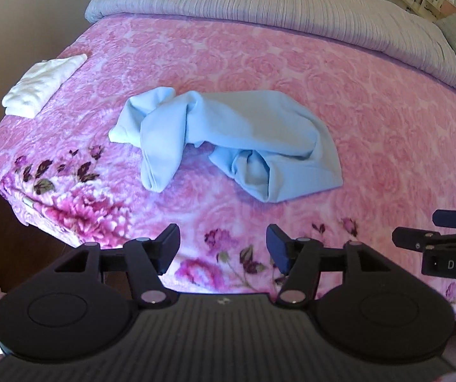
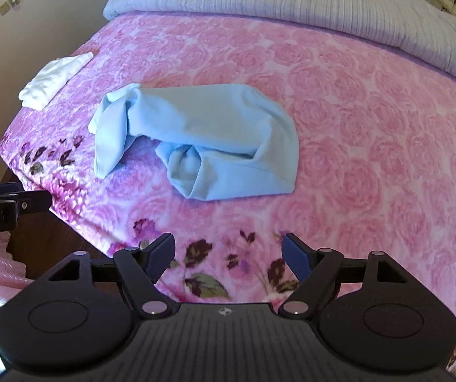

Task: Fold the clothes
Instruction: 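Open both grippers and drop the sweatshirt onto the bedspread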

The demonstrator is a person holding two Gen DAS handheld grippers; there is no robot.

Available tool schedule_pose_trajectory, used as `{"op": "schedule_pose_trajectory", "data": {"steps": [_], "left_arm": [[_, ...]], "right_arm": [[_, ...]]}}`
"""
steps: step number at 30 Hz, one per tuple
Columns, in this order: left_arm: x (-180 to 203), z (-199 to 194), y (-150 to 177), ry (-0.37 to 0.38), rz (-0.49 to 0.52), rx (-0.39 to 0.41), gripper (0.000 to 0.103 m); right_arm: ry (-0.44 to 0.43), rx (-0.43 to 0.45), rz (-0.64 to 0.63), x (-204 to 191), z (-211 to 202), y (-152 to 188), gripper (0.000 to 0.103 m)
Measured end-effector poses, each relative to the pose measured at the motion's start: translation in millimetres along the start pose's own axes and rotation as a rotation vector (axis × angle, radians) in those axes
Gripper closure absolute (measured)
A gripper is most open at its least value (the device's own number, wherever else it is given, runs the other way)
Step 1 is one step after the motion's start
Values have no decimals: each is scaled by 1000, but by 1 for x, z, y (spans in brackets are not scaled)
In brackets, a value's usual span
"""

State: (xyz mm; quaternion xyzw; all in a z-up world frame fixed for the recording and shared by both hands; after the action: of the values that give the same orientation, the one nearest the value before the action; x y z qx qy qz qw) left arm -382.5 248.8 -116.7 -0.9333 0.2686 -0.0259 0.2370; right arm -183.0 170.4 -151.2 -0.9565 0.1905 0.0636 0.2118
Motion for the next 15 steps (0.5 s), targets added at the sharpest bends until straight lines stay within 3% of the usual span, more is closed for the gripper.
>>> {"op": "schedule_pose_trajectory", "data": {"steps": [6,15], "left_arm": [[-3,-11,11,-4,0,10,45],[-26,-2,4,1,2,11,43]], "right_arm": [[8,7,-2,1,-12,12,25],[6,35,-8,-13,-13,2,25]]}}
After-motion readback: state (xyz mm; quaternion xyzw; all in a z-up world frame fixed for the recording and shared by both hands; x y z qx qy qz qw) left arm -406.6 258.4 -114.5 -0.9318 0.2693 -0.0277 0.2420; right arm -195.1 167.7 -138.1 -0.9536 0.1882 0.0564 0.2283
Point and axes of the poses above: each gripper's, at about its wrist camera, not at the fingertips, and z roughly the way its jaws point, x to its right, y to its underside, the point moved 3 cm from there along z, roughly the way its jaws point, and after that the axes turned 7 degrees about z, right-handed, at the moved point
